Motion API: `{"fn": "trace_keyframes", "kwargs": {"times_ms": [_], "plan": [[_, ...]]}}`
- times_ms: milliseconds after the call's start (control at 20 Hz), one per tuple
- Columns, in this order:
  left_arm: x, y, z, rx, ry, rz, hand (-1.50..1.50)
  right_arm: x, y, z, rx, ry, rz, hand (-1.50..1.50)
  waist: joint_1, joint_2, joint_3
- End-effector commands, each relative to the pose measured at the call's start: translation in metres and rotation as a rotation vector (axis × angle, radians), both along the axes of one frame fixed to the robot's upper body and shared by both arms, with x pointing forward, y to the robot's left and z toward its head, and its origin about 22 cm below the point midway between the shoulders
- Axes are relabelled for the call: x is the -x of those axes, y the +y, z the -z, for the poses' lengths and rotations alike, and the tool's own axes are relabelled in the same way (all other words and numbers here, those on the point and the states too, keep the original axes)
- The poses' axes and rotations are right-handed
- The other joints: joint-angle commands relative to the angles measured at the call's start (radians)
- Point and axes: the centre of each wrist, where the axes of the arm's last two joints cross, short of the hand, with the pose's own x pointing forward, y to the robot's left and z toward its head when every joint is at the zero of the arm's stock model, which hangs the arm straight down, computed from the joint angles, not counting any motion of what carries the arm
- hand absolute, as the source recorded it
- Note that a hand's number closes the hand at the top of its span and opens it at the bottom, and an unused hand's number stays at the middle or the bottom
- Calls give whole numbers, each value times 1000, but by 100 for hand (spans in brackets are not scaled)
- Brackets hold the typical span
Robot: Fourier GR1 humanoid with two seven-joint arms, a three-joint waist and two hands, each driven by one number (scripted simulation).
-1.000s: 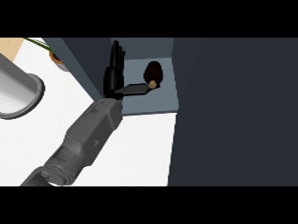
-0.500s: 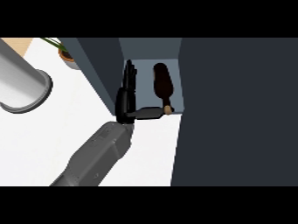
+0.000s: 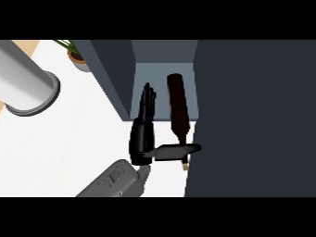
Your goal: Pick up the wine, place it into the cabinet and close the cabinet
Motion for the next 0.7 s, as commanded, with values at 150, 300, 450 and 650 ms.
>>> {"fn": "trace_keyframes", "kwargs": {"times_ms": [150,300,450,650], "plan": [[48,11,-8,40,-17,-58,-150,25,-3,-5,-21,-35,2,-150,0,2,0],[66,18,-12,17,12,-54,-150,32,-7,-15,-7,-28,-16,-150,-1,2,0],[93,18,-35,67,-8,-80,-150,36,-10,-6,-20,-26,-15,-150,0,-1,1],[94,50,-36,90,-36,-26,-150,11,-9,4,-8,1,-48,-150,0,3,0]]}}
